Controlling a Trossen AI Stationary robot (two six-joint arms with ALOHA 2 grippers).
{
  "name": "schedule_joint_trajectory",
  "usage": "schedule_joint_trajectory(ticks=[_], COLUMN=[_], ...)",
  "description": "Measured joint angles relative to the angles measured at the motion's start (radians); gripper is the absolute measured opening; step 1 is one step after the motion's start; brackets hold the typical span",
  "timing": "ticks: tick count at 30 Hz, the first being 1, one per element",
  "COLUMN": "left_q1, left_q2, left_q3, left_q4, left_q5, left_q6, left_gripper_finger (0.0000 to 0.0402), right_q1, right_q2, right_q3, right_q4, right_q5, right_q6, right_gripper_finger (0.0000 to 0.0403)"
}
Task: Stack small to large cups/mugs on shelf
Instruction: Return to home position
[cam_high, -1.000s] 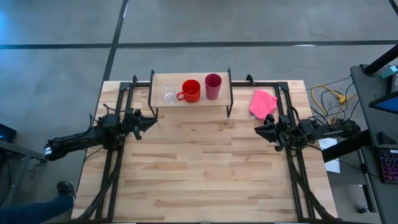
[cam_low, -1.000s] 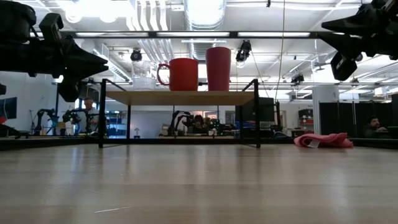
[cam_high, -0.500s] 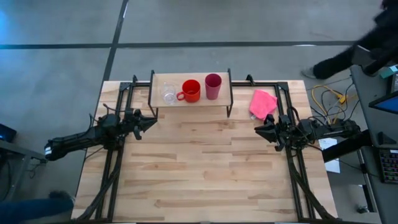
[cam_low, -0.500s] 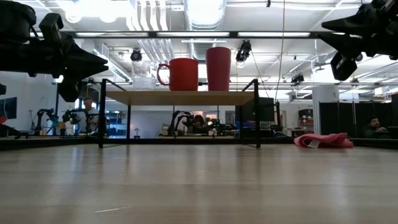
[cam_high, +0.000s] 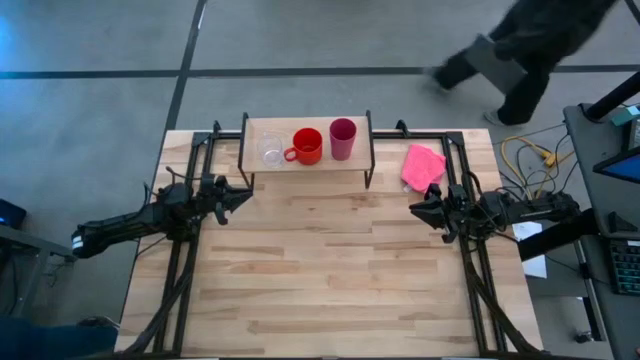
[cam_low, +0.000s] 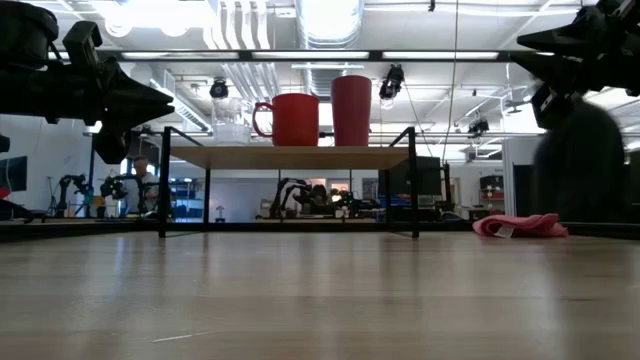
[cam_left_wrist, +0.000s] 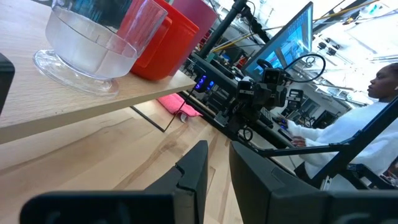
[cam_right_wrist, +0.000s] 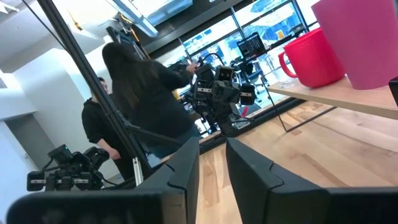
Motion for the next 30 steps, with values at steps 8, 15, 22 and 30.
schedule_joint_trajectory(ticks=[8,15,22,30], left_q1=[0.000,0.000,0.000,0.000], left_q2=[0.000,0.000,0.000,0.000], left_q3=[0.000,0.000,0.000,0.000], left_q4=[0.000,0.000,0.000,0.000], left_q5=[0.000,0.000,0.000,0.000], left_q6=[0.000,0.000,0.000,0.000], left_gripper_finger=[0.0052,0.0052,0.0052,0.0052], right_q1=[0.000,0.000,0.000,0.000], right_q2=[0.000,0.000,0.000,0.000], right_q3=[0.000,0.000,0.000,0.000], right_q4=[0.000,0.000,0.000,0.000], right_q5=[0.000,0.000,0.000,0.000], right_q6=[0.000,0.000,0.000,0.000], right_gripper_finger=[0.0076,0.0070,0.0077,0.0071])
